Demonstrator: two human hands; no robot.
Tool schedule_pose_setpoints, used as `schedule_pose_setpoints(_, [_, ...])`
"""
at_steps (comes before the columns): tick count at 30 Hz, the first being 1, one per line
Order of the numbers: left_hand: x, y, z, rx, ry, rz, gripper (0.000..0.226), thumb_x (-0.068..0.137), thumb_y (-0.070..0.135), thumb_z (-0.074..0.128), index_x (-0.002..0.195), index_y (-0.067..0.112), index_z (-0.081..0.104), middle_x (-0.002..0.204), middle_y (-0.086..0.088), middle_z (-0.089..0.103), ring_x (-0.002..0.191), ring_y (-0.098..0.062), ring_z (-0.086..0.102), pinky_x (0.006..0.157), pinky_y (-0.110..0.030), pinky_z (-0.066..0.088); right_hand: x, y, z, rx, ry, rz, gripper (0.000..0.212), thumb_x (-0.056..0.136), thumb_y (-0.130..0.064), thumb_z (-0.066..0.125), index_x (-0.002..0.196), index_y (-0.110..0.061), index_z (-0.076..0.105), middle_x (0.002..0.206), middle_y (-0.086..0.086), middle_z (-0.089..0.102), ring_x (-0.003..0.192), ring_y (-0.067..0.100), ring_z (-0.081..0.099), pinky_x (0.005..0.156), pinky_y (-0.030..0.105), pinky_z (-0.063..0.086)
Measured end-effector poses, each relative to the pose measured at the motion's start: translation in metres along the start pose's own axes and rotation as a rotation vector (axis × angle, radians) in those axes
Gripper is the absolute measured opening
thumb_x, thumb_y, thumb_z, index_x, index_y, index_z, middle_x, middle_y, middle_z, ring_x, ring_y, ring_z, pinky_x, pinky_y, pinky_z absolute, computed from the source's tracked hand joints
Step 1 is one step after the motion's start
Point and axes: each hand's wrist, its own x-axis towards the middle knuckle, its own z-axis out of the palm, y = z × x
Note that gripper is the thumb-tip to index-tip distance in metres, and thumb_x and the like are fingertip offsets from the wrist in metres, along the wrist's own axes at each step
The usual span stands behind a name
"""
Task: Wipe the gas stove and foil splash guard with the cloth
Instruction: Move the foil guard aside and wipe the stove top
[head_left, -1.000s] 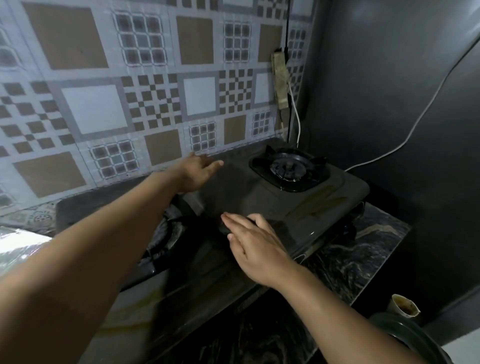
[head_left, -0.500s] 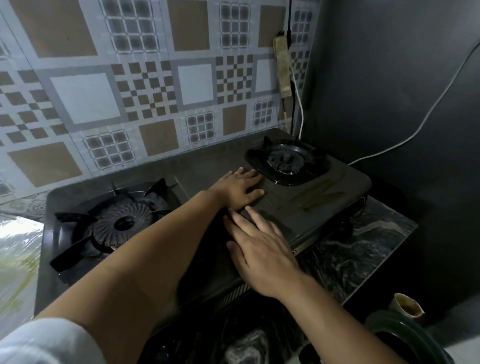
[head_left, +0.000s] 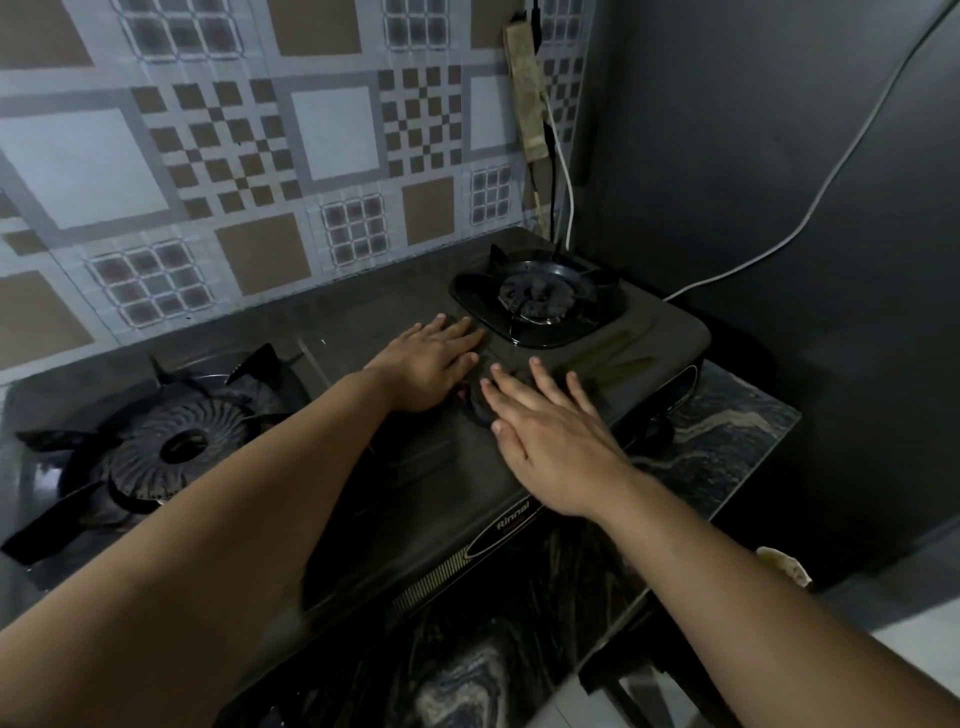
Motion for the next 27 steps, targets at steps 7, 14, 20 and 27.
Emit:
schedule_pose_setpoints(7, [0.002, 0.0, 0.002, 0.002, 0.004, -0.025, 0.054, 0.105, 0.046, 0.02, 0.157, 0.034, 0.013, 0.166, 0.007, 0.005, 0.153, -0.018, -0.002, 0.121, -0.035, -0.001, 0.018, 0.067, -0.012, -0.006, -0.005, 0.092, 0.055, 0.103, -0.044, 0.02, 0.156, -0.032, 0.018, 0.165, -0.015, 0.006, 0.152, 0.019, -0.007, 0.122, 0.049, -0.002])
schedule_pose_setpoints(14, [0.004, -0.003, 0.005, 0.014, 0.025, -0.017, 0.065, 0.094, 0.062, 0.006, 0.155, 0.041, 0.012, 0.163, 0.015, 0.002, 0.152, -0.013, -0.003, 0.118, -0.028, -0.003, 0.032, 0.141, -0.023, -0.041, 0.003, 0.095, 0.054, 0.102, -0.047, 0.02, 0.155, -0.038, 0.017, 0.164, -0.018, 0.008, 0.152, 0.024, -0.007, 0.121, 0.053, -0.001])
schedule_pose_setpoints(20, [0.005, -0.011, 0.011, 0.02, 0.05, -0.011, 0.073, 0.082, 0.077, -0.009, 0.149, 0.053, 0.008, 0.158, 0.022, -0.001, 0.152, -0.01, -0.003, 0.124, -0.036, 0.004, 0.034, 0.189, -0.02, -0.091, 0.101, 0.1, 0.059, 0.098, -0.05, 0.016, 0.153, -0.035, 0.027, 0.165, -0.012, 0.011, 0.153, 0.025, -0.002, 0.12, 0.054, 0.007])
schedule_pose_setpoints(27, [0.005, -0.013, 0.011, -0.009, 0.054, -0.015, 0.06, 0.087, 0.076, -0.002, 0.144, 0.062, 0.009, 0.162, 0.02, 0.003, 0.151, -0.008, -0.004, 0.124, -0.039, 0.007, 0.068, 0.233, -0.037, -0.047, 0.001, 0.272, 0.055, 0.103, -0.046, 0.02, 0.156, -0.03, 0.019, 0.166, -0.009, 0.003, 0.152, 0.027, 0.002, 0.119, 0.056, 0.007])
